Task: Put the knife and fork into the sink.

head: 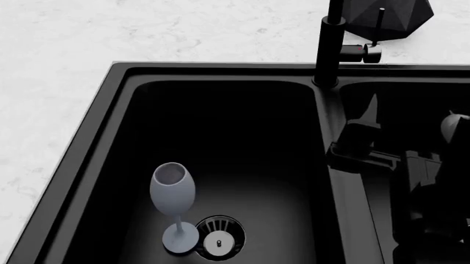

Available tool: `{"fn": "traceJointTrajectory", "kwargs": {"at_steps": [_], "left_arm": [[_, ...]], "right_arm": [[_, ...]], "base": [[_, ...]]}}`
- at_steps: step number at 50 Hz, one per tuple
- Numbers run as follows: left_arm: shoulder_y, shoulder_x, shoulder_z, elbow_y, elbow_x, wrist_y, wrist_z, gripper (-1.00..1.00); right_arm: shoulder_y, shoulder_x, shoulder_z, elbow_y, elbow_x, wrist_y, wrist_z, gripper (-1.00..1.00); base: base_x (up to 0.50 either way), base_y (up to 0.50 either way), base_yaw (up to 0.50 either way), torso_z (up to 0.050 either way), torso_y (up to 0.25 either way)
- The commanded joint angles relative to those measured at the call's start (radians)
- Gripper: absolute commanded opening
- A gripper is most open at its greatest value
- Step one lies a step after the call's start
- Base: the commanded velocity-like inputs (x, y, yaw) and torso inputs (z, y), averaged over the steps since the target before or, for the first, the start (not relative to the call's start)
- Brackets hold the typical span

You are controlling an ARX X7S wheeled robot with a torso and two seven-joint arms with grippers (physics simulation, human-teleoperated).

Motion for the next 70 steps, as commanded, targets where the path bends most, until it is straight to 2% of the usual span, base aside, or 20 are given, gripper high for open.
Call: {"fn": "traceJointTrajectory", "kwargs": {"at_steps": [1,20,21,33,38,42,44,48,50,54,59,70], "left_arm": [[0.031,-0.002,0.013,-0.024,0.006,0.011,0.031,1.0],[0.108,0.004,0.013,-0.035,-0.008,0.026,0.057,1.0],[0.109,0.002,0.011,-0.03,-0.005,0.03,0.052,-1.0],[0.113,-0.025,0.015,0.032,0.022,0.043,0.008,-1.0],[0.069,-0.056,0.027,0.095,0.062,0.062,-0.008,-1.0],[-0.05,-0.083,0.04,0.147,0.069,0.042,-0.019,-1.0],[-0.218,-0.106,0.069,0.19,0.067,-0.008,-0.025,-1.0],[-0.446,-0.112,0.136,0.24,0.091,-0.074,-0.041,-1.0],[-0.575,-0.088,0.149,0.267,0.07,-0.093,-0.021,-1.0],[-0.681,-0.018,0.13,0.281,-0.014,-0.117,-0.028,-1.0],[-0.644,0.094,0.127,0.256,-0.107,-0.1,-0.012,-1.0],[-0.539,0.246,0.247,0.21,-0.059,-0.007,0.162,-1.0]], "right_arm": [[-0.006,0.001,-0.004,0.003,0.003,-0.007,0.003,1.0],[-0.019,0.003,0.001,-0.001,0.013,-0.015,0.01,1.0],[-0.019,0.004,0.001,-0.001,0.013,-0.014,0.011,1.0],[-0.02,0.006,-0.002,0.002,0.018,-0.018,0.014,1.0],[-0.021,0.006,-0.005,0.005,0.019,-0.021,0.014,1.0],[-0.02,0.008,-0.008,0.007,0.019,-0.023,0.015,1.0],[-0.02,0.009,-0.01,0.007,0.019,-0.023,0.015,1.0],[-0.019,0.011,-0.01,0.007,0.021,-0.022,0.017,1.0],[-0.021,0.012,-0.009,0.008,0.021,-0.023,0.018,1.0],[-0.019,0.015,-0.008,0.003,0.025,-0.018,0.021,1.0],[-0.022,0.014,-0.008,-0.001,0.03,-0.018,0.023,1.0],[-0.025,0.011,-0.021,0.011,0.027,-0.033,0.022,1.0]], "base": [[0.0,0.0,0.0,0.0,0.0],[0.0,0.0,0.0,0.0,0.0],[0.0,0.0,0.0,0.0,0.0],[0.0,0.0,0.0,-0.001,0.0],[0.0,0.0,0.0,0.0,0.0],[0.0,0.0,0.0,0.0,0.0],[0.0,0.0,0.0,0.0,0.0],[0.0,0.0,0.0,0.0,0.0],[0.0,0.0,0.0,0.0,0.0],[0.0,0.0,0.0,0.0,0.0],[0.0,0.0,0.0,0.0,0.0],[0.0,0.0,0.0,0.0,0.0]]}}
